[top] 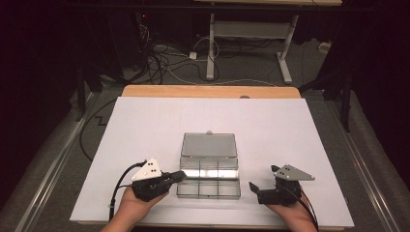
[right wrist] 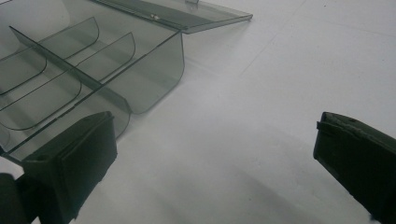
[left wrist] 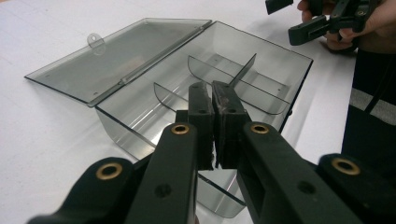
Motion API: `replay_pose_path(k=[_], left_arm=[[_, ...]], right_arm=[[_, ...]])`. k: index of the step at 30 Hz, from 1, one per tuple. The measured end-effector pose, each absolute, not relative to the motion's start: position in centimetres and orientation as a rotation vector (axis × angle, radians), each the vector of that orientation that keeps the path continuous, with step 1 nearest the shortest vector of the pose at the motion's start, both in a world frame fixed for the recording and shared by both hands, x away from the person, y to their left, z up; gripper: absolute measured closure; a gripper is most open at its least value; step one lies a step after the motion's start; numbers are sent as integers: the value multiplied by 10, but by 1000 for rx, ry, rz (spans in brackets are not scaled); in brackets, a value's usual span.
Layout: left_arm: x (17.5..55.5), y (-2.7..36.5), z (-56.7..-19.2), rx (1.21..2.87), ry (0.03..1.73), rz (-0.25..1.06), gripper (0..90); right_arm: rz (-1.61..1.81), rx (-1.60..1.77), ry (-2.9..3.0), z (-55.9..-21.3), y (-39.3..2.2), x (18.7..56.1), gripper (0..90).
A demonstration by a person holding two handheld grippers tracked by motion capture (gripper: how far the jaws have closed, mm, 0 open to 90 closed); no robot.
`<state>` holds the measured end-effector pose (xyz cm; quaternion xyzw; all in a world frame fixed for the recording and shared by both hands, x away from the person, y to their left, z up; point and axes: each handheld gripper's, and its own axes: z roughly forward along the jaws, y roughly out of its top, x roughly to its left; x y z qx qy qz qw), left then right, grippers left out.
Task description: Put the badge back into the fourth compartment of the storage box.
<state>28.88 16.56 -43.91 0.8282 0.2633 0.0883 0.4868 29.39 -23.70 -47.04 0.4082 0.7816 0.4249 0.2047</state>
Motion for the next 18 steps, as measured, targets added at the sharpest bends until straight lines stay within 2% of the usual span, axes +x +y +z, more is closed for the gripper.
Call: replay_pose_path(k=[18], left_arm=[[286, 151, -449, 2073, 618, 205, 851]], right_arm=[[1183, 1127, 2184, -471, -237, 294, 4]])
